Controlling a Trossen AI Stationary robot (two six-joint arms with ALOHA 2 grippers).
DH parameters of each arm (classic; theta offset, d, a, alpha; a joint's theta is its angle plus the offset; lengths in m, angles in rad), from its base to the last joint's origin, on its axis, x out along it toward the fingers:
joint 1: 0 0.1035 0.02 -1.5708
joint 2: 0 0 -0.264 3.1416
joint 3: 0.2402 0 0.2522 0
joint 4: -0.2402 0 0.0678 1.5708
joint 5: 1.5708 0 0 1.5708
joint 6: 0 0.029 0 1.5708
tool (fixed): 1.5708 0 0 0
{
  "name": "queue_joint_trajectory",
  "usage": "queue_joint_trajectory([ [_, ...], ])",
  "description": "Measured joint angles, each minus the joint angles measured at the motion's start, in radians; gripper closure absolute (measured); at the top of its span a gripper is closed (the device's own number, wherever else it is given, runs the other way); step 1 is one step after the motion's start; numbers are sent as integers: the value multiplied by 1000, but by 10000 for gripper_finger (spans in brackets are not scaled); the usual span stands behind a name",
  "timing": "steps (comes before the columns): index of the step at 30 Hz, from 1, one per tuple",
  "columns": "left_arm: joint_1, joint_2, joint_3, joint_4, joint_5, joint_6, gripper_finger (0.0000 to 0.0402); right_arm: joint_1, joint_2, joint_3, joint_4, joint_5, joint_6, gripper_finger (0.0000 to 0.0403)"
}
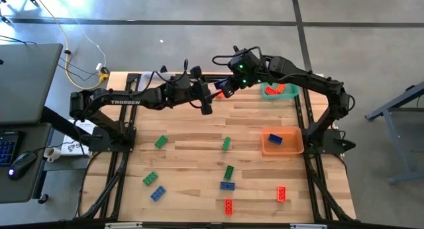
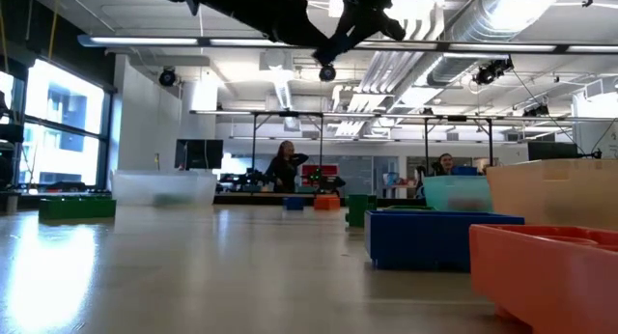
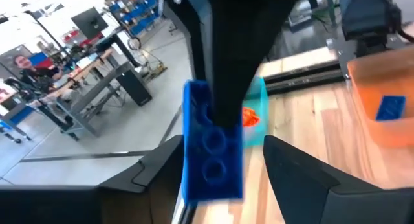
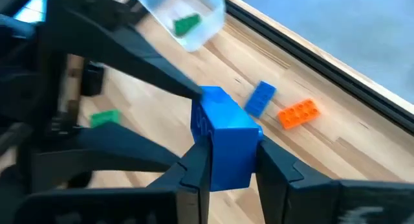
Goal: Sort & place blocks by color
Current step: Put the blue game piece into the orange bin
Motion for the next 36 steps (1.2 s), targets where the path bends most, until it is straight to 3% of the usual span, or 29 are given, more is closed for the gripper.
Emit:
queue_joint_trajectory([
  [9,1,0,0,-34,-61,-8,163,2,0,0,-178,13,7,335],
  [20,1,0,0,-170,-188,-11,161,104,-1,0,-528,105,120,336],
  [29,1,0,0,-195,-189,-54,161,204,-6,-23,-602,173,229,336],
  [36,2,0,0,-208,-189,-60,161,272,-35,-196,-603,140,314,336],
])
